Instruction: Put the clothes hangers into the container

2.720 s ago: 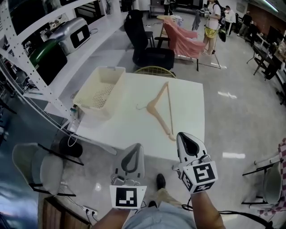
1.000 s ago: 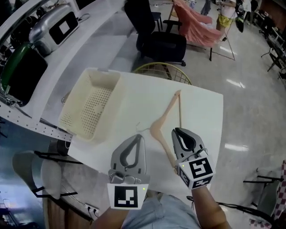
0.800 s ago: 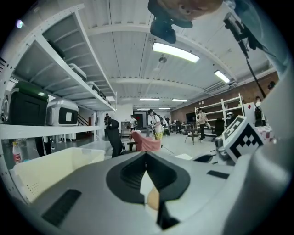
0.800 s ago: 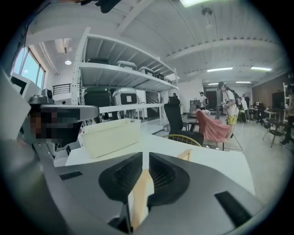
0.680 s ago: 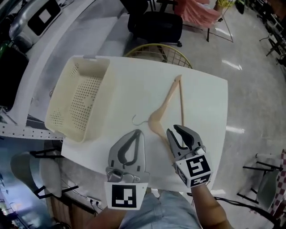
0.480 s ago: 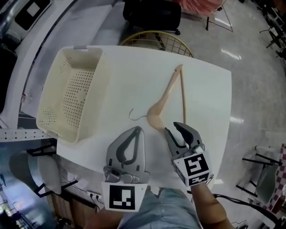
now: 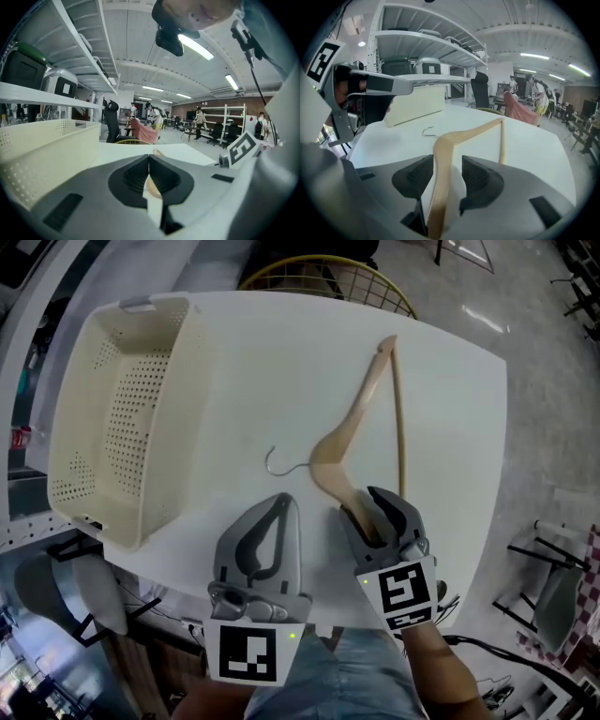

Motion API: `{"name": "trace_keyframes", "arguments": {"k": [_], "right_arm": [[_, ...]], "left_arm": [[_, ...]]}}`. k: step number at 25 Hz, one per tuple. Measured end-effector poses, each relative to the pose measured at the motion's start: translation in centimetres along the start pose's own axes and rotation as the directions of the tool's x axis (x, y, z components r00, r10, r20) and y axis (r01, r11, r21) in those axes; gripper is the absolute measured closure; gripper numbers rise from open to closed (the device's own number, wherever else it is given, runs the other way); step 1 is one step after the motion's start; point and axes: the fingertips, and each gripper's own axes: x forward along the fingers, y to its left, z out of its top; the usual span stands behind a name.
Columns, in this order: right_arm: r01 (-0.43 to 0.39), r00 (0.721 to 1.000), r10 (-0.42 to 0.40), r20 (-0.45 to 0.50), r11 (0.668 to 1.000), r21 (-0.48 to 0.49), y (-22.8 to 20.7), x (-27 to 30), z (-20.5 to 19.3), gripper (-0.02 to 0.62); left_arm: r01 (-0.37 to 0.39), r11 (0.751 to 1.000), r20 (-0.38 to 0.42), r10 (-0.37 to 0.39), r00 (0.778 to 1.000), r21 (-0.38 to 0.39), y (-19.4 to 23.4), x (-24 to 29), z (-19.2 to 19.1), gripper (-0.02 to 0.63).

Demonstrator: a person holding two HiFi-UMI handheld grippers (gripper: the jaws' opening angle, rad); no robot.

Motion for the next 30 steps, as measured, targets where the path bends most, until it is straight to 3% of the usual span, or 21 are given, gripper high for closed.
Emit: {"name": "trace_keyframes", "arguments": {"k": [6,14,18,21,30], "right_arm": [[0.032,0.996,-0.037,-0.087,0.998,-0.055,0.2,0.8,-1.0,0.408],[0.004,0.986,-0.004,-0.168,1.0,-0.002,0.3,1.2,-1.5,0.439],[-0.009,0.984,0.01,-0.178,1.0,0.006,0.2,1.3,-1.6,0.445],[-0.005,0.983,0.008,-0.182,1.0,0.018,0.0,1.3,-1.6,0.489],[0.018,0.993,-0.011,-0.12,0.998,0.059,-0.1,0.9,-0.8,0.494]], "left_arm": [[0.015,1.0,-0.002,-0.015,1.0,-0.011,0.3,0.5,-0.3,0.594],[0.01,1.0,-0.008,-0.01,1.0,-0.028,1.3,0.5,-0.5,0.594],[0.012,0.999,-0.001,-0.012,1.0,-0.035,1.6,0.6,-0.4,0.594],[0.011,0.999,0.006,-0.011,1.0,-0.034,1.7,0.5,-0.2,0.594],[-0.035,0.999,0.025,0.035,0.999,0.006,2.2,-1.5,1.0,0.594]]}}
